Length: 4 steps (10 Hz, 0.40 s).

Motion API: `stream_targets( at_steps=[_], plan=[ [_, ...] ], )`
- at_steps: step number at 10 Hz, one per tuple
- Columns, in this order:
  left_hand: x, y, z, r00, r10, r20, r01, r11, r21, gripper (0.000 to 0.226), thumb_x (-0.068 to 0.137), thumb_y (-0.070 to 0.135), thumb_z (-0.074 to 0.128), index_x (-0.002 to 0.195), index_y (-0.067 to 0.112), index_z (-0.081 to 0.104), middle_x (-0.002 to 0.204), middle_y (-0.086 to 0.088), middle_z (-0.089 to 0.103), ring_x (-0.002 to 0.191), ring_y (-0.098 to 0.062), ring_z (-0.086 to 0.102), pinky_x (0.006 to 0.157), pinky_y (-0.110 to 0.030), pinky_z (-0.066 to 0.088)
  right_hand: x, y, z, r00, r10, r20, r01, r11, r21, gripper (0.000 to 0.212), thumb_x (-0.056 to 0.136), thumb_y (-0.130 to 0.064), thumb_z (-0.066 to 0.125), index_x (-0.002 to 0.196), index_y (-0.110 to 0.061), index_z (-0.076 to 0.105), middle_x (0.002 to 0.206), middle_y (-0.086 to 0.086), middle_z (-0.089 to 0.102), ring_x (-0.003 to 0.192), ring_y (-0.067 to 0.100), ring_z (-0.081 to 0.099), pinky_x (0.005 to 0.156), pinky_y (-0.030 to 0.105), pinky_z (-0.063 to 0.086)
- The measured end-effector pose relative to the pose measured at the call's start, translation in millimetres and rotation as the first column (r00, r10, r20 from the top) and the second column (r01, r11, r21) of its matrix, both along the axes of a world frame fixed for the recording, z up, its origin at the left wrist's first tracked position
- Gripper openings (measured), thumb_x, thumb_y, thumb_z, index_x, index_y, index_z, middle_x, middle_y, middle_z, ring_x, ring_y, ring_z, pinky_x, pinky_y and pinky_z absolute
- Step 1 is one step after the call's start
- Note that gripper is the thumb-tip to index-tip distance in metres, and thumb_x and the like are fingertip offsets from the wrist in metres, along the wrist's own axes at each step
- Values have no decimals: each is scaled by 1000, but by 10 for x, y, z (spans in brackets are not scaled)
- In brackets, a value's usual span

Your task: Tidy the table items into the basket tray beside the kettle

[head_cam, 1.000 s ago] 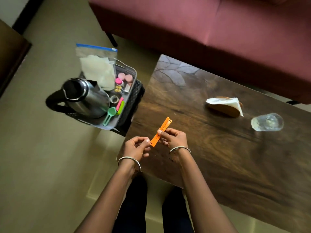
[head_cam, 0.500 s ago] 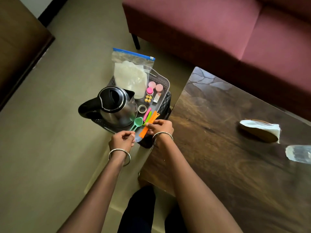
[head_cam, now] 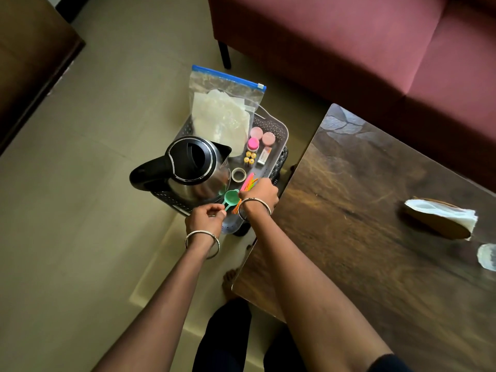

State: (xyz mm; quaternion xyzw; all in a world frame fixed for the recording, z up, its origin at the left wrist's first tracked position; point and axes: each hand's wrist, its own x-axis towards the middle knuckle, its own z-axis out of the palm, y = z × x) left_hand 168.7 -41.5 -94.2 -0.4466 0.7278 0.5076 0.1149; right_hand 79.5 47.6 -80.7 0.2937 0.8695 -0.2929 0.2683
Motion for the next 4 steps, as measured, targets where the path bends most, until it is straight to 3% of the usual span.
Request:
stream_targets(
  at_steps=[1, 2, 3, 4],
  plan=[
    [54, -1, 29, 1000, 20, 3, -20, 1000, 11, 13, 80, 10, 71, 85, 21, 76, 76, -3, 72, 72, -25, 68, 86, -39, 56, 55, 82, 15, 999, -42, -16, 42, 999, -16, 35, 79, -27, 79, 107, -9, 69, 113, 15, 69, 109, 37, 65, 85, 37, 54],
    [118, 10, 73, 999, 31, -6, -31, 999, 21, 17, 80, 11, 70, 77, 28, 73, 76, -2, 73, 78, -27, 71, 86, -41, 57, 155, 243, 39, 993, -106, -51, 102, 991, -83, 12, 80, -25, 73, 89, -17, 78, 96, 9, 76, 100, 31, 70, 91, 35, 55],
    [220, 63, 134, 999, 34, -35, -33, 999, 24, 23, 80, 11, 69, 71, 32, 71, 74, -2, 74, 75, -26, 72, 85, -43, 58, 351, 447, 66, 976, -198, -95, 169, 953, -250, 5, 79, -17, 72, 77, -18, 76, 77, 4, 77, 78, 27, 75, 85, 44, 60],
    [330, 181, 182, 998, 33, -61, -32, 999, 14, 26, 81, 11, 68, 69, 34, 70, 72, -2, 73, 72, -24, 72, 82, -43, 59, 617, 703, 82, 952, -246, -184, 170, 921, -350, 15, 82, -10, 71, 72, -21, 72, 67, 4, 74, 60, 21, 73, 74, 47, 63]
  ],
)
